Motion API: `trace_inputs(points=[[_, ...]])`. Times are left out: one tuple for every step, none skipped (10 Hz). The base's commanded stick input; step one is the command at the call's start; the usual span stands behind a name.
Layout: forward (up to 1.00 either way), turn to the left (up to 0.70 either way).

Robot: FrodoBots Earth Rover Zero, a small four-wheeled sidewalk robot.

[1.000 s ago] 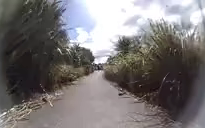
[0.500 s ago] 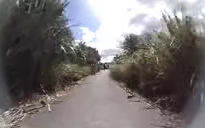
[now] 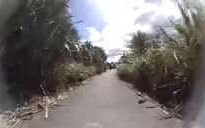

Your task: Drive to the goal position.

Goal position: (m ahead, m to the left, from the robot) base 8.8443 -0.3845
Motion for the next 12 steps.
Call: trace_inputs(points=[[0.7, 0.0], [0.7, 0.0], [0.7, 0.0], [0.7, 0.0], [0.7, 0.0], [0.7, 0.0], [0.7, 0.0], [0.7, 0.0], [0.7, 0.0], [0.7, 0.0], [0.7, 0.0], [0.7, 0.0]])
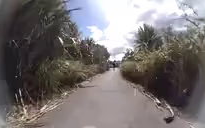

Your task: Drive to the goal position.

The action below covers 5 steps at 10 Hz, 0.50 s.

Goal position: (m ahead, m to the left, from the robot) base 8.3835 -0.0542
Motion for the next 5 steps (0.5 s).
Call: trace_inputs(points=[[0.7, 0.0], [0.7, 0.02], [0.7, 0.02], [0.7, 0.02], [0.7, 0.02]])
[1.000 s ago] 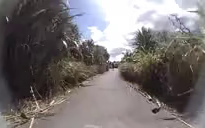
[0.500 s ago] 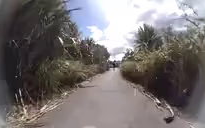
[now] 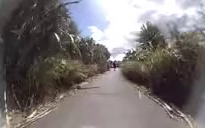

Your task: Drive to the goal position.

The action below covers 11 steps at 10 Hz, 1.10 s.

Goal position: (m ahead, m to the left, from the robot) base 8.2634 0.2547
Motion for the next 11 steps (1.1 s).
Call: trace_inputs(points=[[0.7, 0.03], [0.7, 0.03], [0.7, 0.02], [0.7, 0.01], [0.7, 0.01], [0.7, 0.0], [0.7, 0.0], [0.7, 0.0], [0.7, 0.0], [0.7, 0.0], [0.7, 0.0]])
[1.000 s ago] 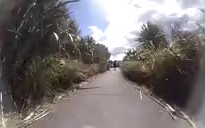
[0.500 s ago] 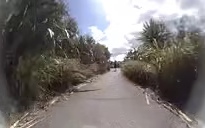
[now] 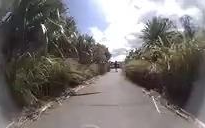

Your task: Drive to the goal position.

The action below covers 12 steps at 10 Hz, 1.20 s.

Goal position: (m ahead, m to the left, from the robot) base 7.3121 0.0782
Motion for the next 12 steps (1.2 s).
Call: trace_inputs(points=[[0.7, 0.0], [0.7, 0.0], [0.7, 0.01], [0.7, 0.01], [0.7, 0.02], [0.7, 0.06], [0.7, 0.07], [0.7, 0.09], [0.7, 0.11], [0.7, 0.13], [0.7, 0.15], [0.7, 0.15]])
